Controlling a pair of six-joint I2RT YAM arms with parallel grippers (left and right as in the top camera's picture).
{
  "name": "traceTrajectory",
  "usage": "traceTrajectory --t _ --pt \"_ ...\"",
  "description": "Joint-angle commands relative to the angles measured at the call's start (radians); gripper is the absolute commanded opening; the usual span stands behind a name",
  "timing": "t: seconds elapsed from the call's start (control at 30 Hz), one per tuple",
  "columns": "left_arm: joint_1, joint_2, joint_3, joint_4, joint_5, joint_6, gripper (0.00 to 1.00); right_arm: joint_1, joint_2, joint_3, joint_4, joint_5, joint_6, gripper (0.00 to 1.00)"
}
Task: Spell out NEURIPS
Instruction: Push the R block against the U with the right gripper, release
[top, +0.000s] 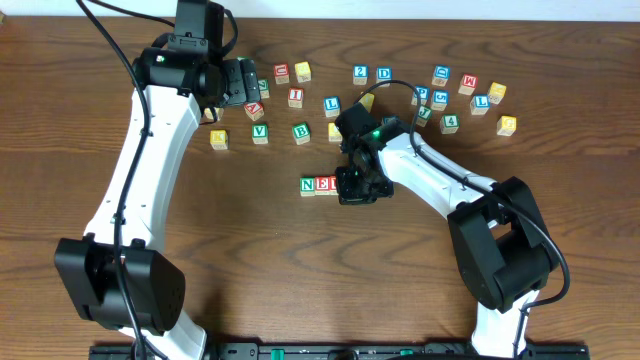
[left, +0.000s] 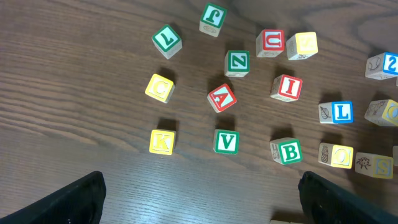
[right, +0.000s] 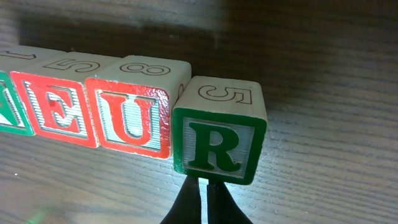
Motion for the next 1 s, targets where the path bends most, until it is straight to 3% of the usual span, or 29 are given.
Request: traceTrajectory --t 0.0,0.67,0.97 --pt "0.003 0.005 -0.007 0.002 -0.013 0.014 0.98 -0.004 0.013 0.013 0.008 0.009 -0.018 0.01" --pt "0.003 0.005 -0.007 0.002 -0.013 0.013 0.98 -0.005 0.011 0.018 0.018 0.001 -0.035 0.01" --pt "0.003 0.005 -0.007 0.002 -0.013 0.013 0.98 -0.037 -0.043 0.167 -0.055 -0.006 -0.104 0.02"
